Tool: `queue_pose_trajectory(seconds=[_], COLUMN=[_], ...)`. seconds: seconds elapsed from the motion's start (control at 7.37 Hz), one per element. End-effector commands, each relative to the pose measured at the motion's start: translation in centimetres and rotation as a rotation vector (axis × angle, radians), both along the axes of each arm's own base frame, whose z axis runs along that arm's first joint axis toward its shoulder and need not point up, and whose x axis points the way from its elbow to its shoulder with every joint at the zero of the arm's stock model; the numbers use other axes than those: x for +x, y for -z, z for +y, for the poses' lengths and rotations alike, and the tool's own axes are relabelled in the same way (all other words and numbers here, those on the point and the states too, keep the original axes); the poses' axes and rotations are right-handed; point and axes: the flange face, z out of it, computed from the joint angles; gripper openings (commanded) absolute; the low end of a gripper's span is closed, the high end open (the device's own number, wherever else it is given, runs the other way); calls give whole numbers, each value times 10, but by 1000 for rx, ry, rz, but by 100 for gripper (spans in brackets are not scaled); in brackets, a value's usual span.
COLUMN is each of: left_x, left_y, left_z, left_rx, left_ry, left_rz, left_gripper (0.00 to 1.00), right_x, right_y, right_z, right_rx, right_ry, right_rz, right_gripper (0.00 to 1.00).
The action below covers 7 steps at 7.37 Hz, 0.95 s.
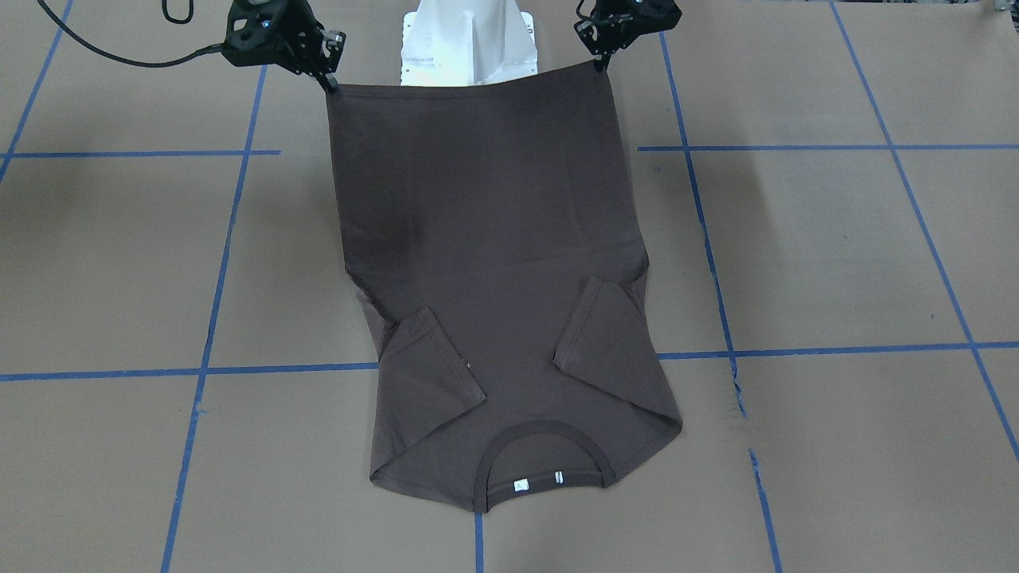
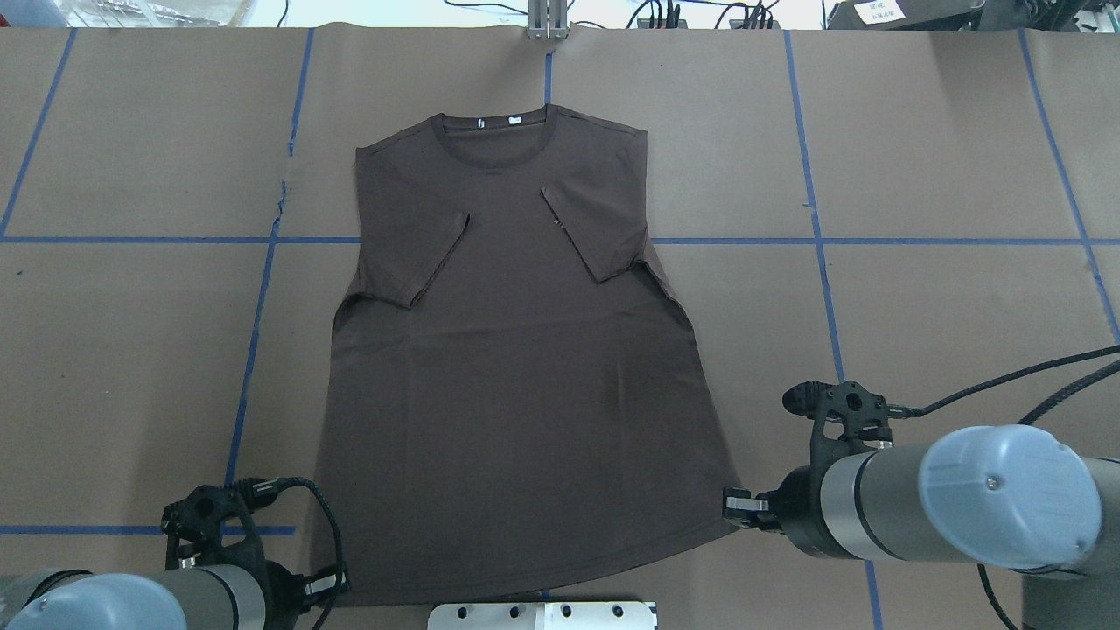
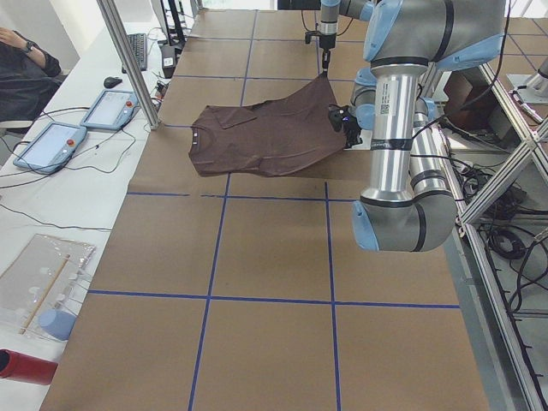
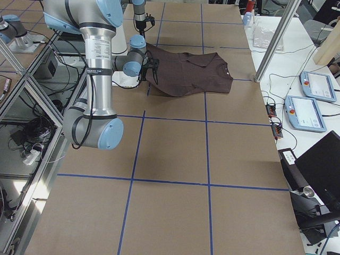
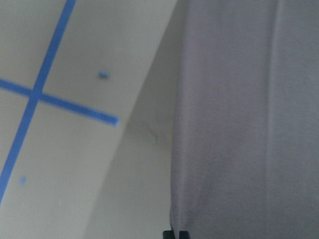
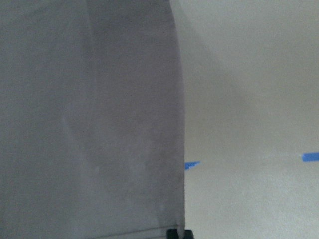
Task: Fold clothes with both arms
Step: 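Lift the hem with both grippers and fold it toward the collar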
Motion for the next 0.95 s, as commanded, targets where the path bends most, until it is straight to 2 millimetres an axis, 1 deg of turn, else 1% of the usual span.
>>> queue_pose_trajectory(seconds=[0.0, 0.14, 0.27, 0.41, 0.54, 0.68, 0.81], left_x=[-18, -18, -24, -31, -42, -52, -56], left_y=[23, 23, 24, 33, 39, 46, 44], left_z=[13, 10, -11, -39, -66, -97, -137], left_rx=[36, 42, 77, 129, 176, 242, 288], left_ry=[-68, -65, -42, -6, 34, 62, 90], left_rz=[51, 49, 52, 69, 72, 72, 41], left_gripper=[0, 0, 0, 0, 0, 0, 0], right_x=[12, 15, 16, 12, 11, 12, 13], right_y=[3, 7, 14, 25, 28, 34, 37], right_z=[22, 16, -5, -30, -68, -113, -168], right_rx=[-8, -5, 15, 94, 144, 188, 215], right_ry=[58, 41, -4, -15, -63, -96, -148], right_rz=[-6, -16, -36, -63, -64, -67, -51], right_gripper=[0, 0, 0, 0, 0, 0, 0])
